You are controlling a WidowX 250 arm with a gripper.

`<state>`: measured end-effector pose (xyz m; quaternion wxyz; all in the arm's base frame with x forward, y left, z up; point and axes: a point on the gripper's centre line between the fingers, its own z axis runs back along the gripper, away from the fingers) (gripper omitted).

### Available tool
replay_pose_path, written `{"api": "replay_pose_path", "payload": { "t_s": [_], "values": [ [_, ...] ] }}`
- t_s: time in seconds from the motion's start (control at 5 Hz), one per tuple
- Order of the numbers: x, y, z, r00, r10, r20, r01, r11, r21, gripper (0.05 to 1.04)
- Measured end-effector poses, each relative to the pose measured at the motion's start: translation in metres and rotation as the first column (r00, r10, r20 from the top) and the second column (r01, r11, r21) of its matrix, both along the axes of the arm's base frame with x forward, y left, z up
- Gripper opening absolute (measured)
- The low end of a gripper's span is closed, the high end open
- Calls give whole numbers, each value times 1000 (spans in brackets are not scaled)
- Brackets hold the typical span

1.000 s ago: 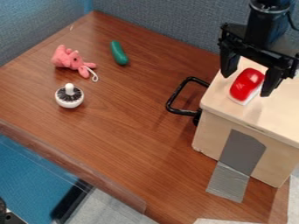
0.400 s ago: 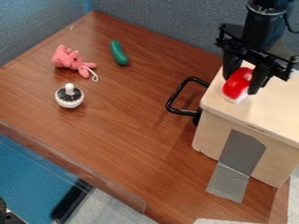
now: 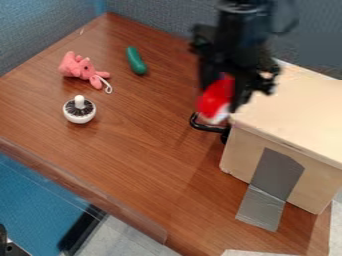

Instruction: Take the red object on the drawer and put it on the left side of the table

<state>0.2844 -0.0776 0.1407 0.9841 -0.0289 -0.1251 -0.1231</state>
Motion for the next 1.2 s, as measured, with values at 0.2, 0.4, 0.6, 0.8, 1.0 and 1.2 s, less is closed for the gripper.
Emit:
{"api": "replay_pose_path", "payload": {
  "t_s": [0.2,0.4,0.6,0.8,1.0,1.2],
  "values": [
    [-24,25,-10,999,42,-23,-41,999,11,563],
    [-33,45,-31,997,70,-41,-69,997,28,563],
    [-27,50,-60,995,77,-69,-74,996,45,563],
    [-25,54,-88,992,94,-81,-88,993,72,563],
    [-26,57,-109,990,114,-88,-106,990,92,563],
    [-26,60,-122,985,130,-115,-121,989,79,563]
  ]
}}
